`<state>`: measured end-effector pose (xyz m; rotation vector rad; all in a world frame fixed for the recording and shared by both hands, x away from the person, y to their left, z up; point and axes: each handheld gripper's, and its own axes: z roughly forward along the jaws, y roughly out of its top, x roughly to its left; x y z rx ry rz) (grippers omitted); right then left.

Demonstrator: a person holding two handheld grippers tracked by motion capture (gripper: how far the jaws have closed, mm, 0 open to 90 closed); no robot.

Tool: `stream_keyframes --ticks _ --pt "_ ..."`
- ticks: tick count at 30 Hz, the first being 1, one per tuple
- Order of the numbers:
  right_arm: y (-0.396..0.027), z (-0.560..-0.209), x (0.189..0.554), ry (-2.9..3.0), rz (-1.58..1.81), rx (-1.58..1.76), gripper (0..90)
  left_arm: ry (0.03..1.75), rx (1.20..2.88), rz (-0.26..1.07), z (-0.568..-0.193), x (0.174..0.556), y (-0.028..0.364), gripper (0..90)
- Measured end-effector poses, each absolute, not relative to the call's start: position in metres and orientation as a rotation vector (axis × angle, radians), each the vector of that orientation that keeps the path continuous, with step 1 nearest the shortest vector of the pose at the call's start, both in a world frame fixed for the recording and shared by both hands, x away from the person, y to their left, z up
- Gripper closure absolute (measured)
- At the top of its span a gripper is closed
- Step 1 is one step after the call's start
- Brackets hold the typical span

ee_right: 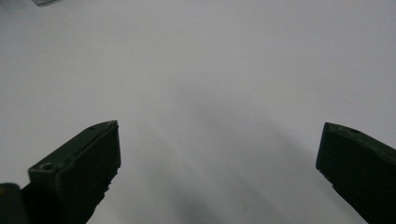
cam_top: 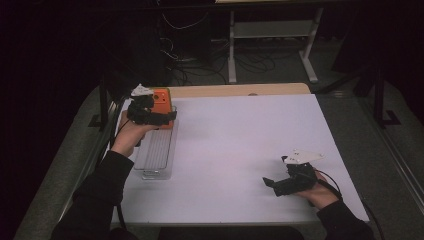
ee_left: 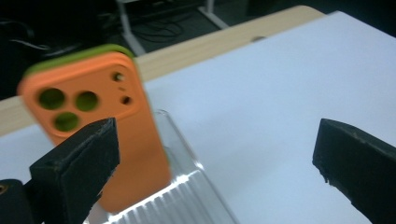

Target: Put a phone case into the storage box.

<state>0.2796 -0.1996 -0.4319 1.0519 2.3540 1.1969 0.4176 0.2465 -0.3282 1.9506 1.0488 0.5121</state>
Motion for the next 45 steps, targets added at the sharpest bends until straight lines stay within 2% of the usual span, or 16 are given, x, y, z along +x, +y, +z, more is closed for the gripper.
stream_keyframes --ticks 12,27,45 --pt "-0.2 -0.427 0.278 2.378 1.232 0.986 0.0 0.867 1.96 0.344 -0.345 0.37 0.246 0.1" --pt "-0.203 -0.421 0.278 2.352 1.283 0.97 0.0 0.763 1.994 0.316 -0.374 0.325 0.249 0.1" --pt "-0.203 -0.417 0.278 2.339 1.294 0.967 0.0 0.73 2.02 0.287 -0.401 0.304 0.253 0.2"
